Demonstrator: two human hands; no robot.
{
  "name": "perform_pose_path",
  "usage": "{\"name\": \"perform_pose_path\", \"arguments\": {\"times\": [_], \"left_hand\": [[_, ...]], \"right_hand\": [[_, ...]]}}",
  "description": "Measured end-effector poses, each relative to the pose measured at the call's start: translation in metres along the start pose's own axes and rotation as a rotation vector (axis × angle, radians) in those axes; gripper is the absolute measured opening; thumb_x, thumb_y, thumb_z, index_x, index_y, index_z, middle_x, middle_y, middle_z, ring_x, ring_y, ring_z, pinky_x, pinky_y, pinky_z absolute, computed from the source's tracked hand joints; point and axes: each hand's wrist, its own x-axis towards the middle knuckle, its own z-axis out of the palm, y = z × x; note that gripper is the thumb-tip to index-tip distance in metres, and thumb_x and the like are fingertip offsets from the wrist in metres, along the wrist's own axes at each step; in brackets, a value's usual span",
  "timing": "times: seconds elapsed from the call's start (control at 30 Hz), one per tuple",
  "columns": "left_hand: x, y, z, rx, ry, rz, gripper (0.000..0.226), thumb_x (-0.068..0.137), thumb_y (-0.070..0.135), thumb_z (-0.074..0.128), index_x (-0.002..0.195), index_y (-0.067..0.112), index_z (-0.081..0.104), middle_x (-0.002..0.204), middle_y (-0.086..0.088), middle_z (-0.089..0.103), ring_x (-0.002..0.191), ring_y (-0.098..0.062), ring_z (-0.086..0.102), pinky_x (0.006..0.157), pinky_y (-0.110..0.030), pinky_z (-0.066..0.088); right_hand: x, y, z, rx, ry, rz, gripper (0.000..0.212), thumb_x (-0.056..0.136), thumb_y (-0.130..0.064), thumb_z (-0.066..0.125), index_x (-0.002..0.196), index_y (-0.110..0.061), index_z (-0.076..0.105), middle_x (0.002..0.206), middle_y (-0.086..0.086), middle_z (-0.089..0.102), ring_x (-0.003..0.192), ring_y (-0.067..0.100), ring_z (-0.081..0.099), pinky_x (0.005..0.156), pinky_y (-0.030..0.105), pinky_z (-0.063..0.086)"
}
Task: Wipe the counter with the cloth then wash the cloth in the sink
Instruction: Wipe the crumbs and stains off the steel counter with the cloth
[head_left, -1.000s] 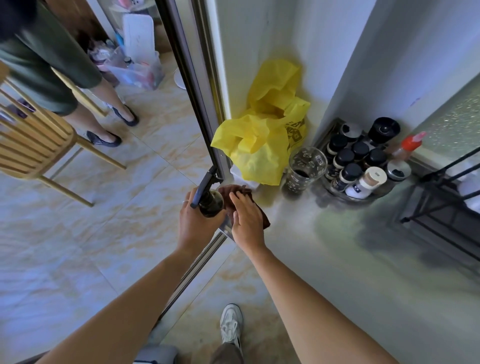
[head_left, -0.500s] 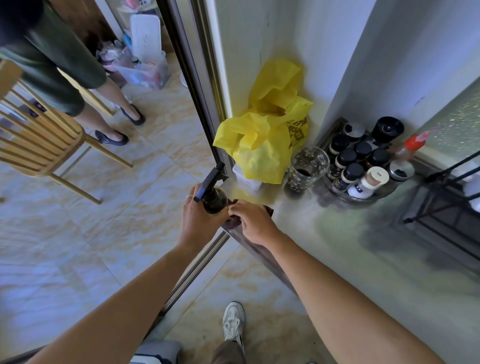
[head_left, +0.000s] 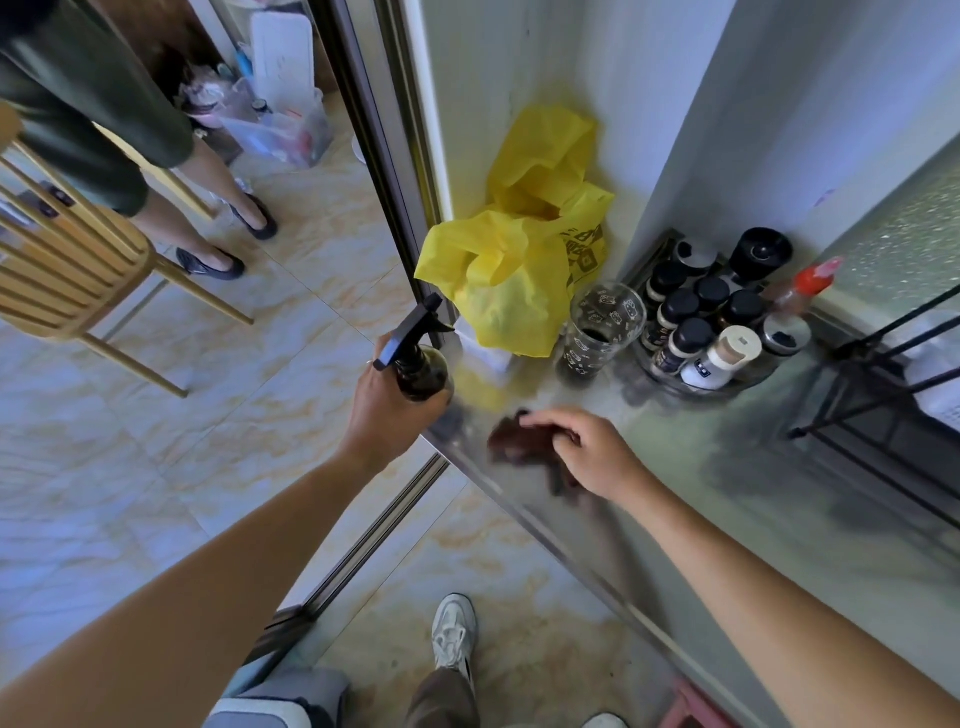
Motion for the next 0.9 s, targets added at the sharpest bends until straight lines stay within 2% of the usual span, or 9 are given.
{"name": "perform_pose_path", "arguments": {"times": [0.07,0.2,0.33,0.47,0.57,0.67,0.73,0.83,0.9], "left_hand": [[0.002,-0.005,0.0,0.015,0.007,0.002,0.058,0.074,0.025,0.081,0.126,0.024,0.056,0.111,0.009,0.06,0.094,-0.009,0.054,0.066,-0.004,0.033],[0.004,-0.012,0.003,0.006,0.03,-0.002,0.068,0.07,0.022,0.081,0.131,0.023,0.05,0.096,0.03,0.051,0.092,-0.008,0.054,0.069,-0.005,0.037],[0.006,-0.012,0.005,-0.024,0.04,0.006,0.071,0.069,0.018,0.082,0.131,0.024,0.048,0.094,0.034,0.049,0.084,0.001,0.052,0.069,-0.003,0.038],[0.005,-0.011,0.008,-0.029,0.054,-0.013,0.068,0.07,0.017,0.08,0.13,0.024,0.048,0.093,0.03,0.051,0.084,0.013,0.054,0.065,0.002,0.037],[0.004,-0.008,0.011,-0.032,0.059,-0.009,0.068,0.07,0.019,0.079,0.129,0.025,0.047,0.093,0.028,0.05,0.084,0.0,0.054,0.065,-0.002,0.038],[0.003,-0.007,0.017,-0.042,0.031,-0.029,0.067,0.069,0.021,0.081,0.126,0.022,0.047,0.096,0.032,0.048,0.087,-0.008,0.056,0.067,-0.007,0.04],[0.001,-0.006,0.023,-0.056,0.019,-0.059,0.064,0.067,0.02,0.083,0.12,0.021,0.046,0.097,0.025,0.053,0.081,-0.009,0.06,0.064,-0.013,0.044],[-0.002,-0.004,0.032,-0.081,0.005,-0.099,0.059,0.069,0.018,0.083,0.114,0.02,0.045,0.094,0.008,0.061,0.071,0.002,0.059,0.053,-0.012,0.043],[-0.003,-0.004,0.038,-0.1,0.001,-0.108,0.06,0.068,0.02,0.085,0.112,0.024,0.045,0.096,0.006,0.063,0.078,-0.007,0.06,0.054,-0.013,0.04]], "right_hand": [[0.025,-0.009,0.027,-0.094,0.166,-0.114,0.049,0.087,0.004,0.049,0.129,-0.015,0.068,0.133,0.002,0.062,0.124,0.017,0.057,0.112,0.029,0.04],[0.054,-0.018,0.113,-0.271,0.131,-0.061,0.059,0.091,-0.009,0.058,0.148,-0.007,0.046,0.157,0.009,0.041,0.146,0.029,0.037,0.118,0.05,0.033],[0.07,-0.028,0.143,-0.341,0.221,-0.073,0.059,0.092,-0.022,0.059,0.149,-0.016,0.046,0.158,-0.001,0.043,0.151,0.02,0.03,0.122,0.044,0.025],[0.068,-0.021,0.135,-0.386,0.079,-0.223,0.042,0.092,-0.014,0.055,0.133,-0.02,0.06,0.142,-0.006,0.058,0.146,0.016,0.037,0.12,0.044,0.029],[0.051,-0.01,0.119,-0.368,-0.069,-0.351,0.047,0.091,-0.012,0.056,0.133,-0.03,0.061,0.143,-0.015,0.056,0.144,0.01,0.038,0.121,0.036,0.023],[0.034,0.0,0.106,-0.311,-0.069,-0.413,0.046,0.087,-0.013,0.06,0.129,-0.03,0.067,0.14,-0.014,0.06,0.14,0.011,0.045,0.117,0.038,0.032],[0.023,0.005,0.099,-0.288,-0.088,-0.426,0.046,0.087,-0.012,0.062,0.129,-0.03,0.067,0.14,-0.015,0.06,0.139,0.011,0.046,0.116,0.038,0.033],[0.007,0.012,0.085,-0.307,-0.112,-0.419,0.045,0.09,-0.015,0.064,0.132,-0.032,0.065,0.142,-0.015,0.058,0.14,0.01,0.044,0.118,0.036,0.031],[-0.003,0.016,0.076,-0.321,-0.113,-0.405,0.044,0.092,-0.017,0.062,0.132,-0.032,0.065,0.143,-0.015,0.058,0.141,0.01,0.044,0.118,0.03,0.027]]}}
